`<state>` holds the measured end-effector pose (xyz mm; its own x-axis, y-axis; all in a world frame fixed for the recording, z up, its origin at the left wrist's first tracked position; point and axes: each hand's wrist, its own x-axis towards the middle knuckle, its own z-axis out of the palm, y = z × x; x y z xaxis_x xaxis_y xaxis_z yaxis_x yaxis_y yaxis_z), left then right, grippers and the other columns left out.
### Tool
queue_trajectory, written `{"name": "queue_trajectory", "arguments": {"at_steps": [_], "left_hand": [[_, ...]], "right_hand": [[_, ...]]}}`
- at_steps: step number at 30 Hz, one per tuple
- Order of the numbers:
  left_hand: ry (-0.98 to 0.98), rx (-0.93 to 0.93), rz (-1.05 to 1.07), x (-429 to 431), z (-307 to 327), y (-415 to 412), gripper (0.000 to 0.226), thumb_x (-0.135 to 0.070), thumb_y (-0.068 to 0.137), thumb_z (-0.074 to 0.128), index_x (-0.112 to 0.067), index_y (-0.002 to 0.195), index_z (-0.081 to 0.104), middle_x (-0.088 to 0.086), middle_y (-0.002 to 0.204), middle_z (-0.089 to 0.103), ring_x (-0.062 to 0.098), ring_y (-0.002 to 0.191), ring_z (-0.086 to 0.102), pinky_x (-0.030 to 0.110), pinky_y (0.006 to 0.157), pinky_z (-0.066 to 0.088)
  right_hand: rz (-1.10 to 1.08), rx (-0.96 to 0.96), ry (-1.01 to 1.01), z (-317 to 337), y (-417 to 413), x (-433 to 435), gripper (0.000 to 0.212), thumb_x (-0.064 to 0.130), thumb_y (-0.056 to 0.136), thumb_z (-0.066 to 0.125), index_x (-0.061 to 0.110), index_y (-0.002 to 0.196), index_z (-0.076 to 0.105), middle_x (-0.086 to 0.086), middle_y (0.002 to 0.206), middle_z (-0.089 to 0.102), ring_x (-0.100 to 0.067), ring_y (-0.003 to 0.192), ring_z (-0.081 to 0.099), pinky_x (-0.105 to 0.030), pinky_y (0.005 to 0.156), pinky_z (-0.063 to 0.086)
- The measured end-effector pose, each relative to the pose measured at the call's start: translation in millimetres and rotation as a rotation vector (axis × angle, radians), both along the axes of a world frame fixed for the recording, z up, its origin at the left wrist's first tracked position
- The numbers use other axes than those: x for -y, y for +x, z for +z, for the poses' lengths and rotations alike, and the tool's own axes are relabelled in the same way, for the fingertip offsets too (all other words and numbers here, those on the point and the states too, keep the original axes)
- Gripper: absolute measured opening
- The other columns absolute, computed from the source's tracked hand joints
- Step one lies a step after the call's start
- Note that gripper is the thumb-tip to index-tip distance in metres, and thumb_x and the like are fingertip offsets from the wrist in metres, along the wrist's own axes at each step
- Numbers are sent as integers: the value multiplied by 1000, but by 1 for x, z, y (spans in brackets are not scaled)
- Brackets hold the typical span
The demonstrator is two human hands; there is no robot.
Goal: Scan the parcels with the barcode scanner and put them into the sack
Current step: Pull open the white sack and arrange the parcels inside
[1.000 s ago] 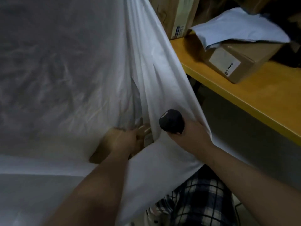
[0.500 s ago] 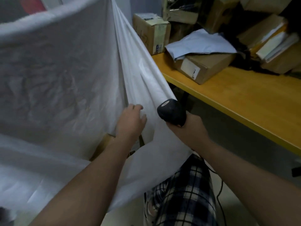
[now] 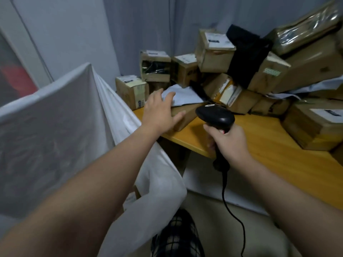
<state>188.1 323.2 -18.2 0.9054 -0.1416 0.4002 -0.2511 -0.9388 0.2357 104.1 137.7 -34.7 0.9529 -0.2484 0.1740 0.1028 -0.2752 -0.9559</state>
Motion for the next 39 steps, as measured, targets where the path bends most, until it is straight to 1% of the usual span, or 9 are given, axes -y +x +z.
{"name": "queue_trajectory", "arguments": {"at_steps": [3,7,15,19,26,29,34,37,39], "left_hand": [[119,-261,62,7,13,29,87,-84,78,35,-42,151,13,13,161,3,40,146,-1,60,114,1],[-5,-507,27,11,11,40,92,-84,74,43,-41,151,15,15,159,12,40,143,17,53,114,20],[-69,-334,78,47,-4,-27,74,-72,84,45,-34,147,28,17,146,20,40,133,28,45,104,35],[-149,-272,-5,71,-11,-54,74,-66,85,51,-30,147,32,13,137,28,35,122,44,40,100,41],[-18,-290,-139,113,-9,-71,75,-51,86,61,-29,150,28,12,134,34,32,119,48,38,100,44],[0,-314,-207,129,-7,-75,73,-51,87,60,-30,150,28,11,133,36,30,119,48,39,102,43],[237,-262,-328,148,-4,-83,95,-78,74,53,-37,151,18,10,131,32,30,123,32,40,101,30],[410,-233,-318,142,-5,-79,106,-79,67,60,-43,151,5,10,156,3,37,142,4,53,113,10],[439,-246,-345,133,-9,-73,98,-67,77,61,-45,150,-1,7,160,-11,38,146,-7,58,114,1]], "right_hand": [[-19,-39,77,5,4,9,29,24,85,72,-3,96,66,-23,82,68,-16,48,62,-26,49,52],[-23,-74,138,5,2,19,29,24,86,71,0,101,66,-20,86,70,-17,49,61,-27,50,54],[-54,-90,119,2,-20,41,27,28,86,71,3,97,66,-10,74,67,-16,51,62,-25,49,51],[-78,-86,117,5,-38,53,25,27,86,71,4,93,66,-9,72,66,-16,51,61,-26,48,51],[-128,-59,114,13,-67,87,18,25,87,71,9,82,64,-6,69,64,-17,51,61,-29,52,53],[-151,-32,93,14,-73,99,20,24,87,70,4,88,66,-9,72,65,-18,54,62,-31,54,54],[-190,-2,42,11,-77,116,20,25,85,72,6,86,68,-8,68,66,-16,54,64,-41,66,56],[-198,6,45,9,-79,120,19,27,85,72,10,79,67,-10,68,67,-20,59,64,-43,71,56],[-177,7,49,8,-79,121,19,26,85,72,10,78,66,-10,67,66,-22,62,64,-42,70,55]]}}
